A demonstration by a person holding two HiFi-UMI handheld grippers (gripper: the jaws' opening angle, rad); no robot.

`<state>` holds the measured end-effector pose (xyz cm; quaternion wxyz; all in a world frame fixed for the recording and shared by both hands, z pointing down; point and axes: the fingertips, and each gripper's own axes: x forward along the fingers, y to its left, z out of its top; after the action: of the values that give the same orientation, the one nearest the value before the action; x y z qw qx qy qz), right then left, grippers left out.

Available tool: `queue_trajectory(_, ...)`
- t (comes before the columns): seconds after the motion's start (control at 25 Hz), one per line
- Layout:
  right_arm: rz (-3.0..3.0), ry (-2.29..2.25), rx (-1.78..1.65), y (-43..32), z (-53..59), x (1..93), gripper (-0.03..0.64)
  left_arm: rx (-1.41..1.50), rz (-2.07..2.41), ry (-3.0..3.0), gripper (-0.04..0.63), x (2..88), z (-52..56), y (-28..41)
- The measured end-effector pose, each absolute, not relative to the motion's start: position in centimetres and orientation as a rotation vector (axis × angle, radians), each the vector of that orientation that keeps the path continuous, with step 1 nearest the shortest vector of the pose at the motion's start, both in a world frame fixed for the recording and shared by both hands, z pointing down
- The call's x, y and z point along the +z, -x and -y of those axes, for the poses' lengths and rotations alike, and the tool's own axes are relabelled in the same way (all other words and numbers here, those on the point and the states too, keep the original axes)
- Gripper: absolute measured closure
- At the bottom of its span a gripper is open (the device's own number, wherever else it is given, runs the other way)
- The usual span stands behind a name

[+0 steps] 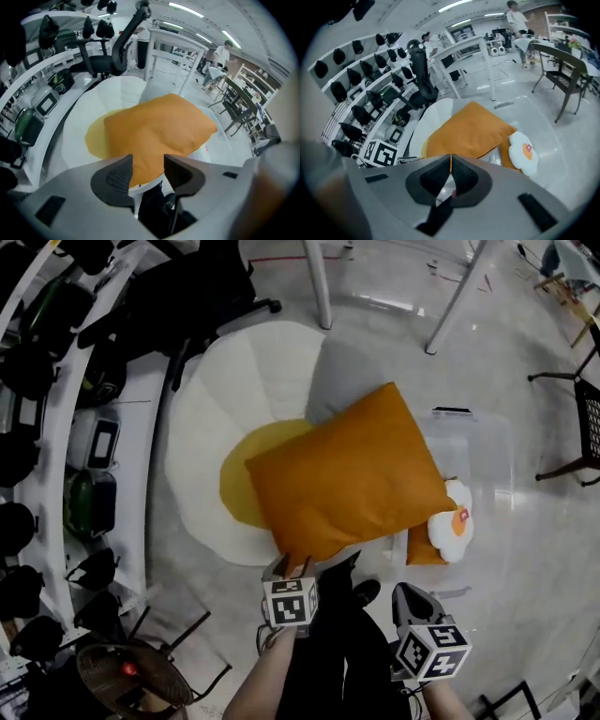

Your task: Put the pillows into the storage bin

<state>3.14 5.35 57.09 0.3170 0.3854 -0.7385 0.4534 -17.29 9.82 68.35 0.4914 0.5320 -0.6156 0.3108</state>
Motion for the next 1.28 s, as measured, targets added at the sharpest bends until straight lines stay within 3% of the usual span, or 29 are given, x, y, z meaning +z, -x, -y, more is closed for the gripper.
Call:
queue_trajectory(0.48, 2.007, -0.553, 0.988, 9.2, -9.5, 64.4, 0.607, 0.557, 1.553, -1.079, 0.371, 76.4, -18.7, 22.8)
queue_trajectory(1.2, 2.007, -0.273, 0.803, 16.5, -16.2, 73.8, 0.607, 0.614, 1.454, -1.035, 0.374, 87.7, -23.0, 23.1)
queue_trajectory(1.28, 2.014, -0.258, 0.783, 16.9, -16.5, 74.0, 0.607, 0.650, 1.456, -1.055, 0.402, 87.9, -22.6, 23.3)
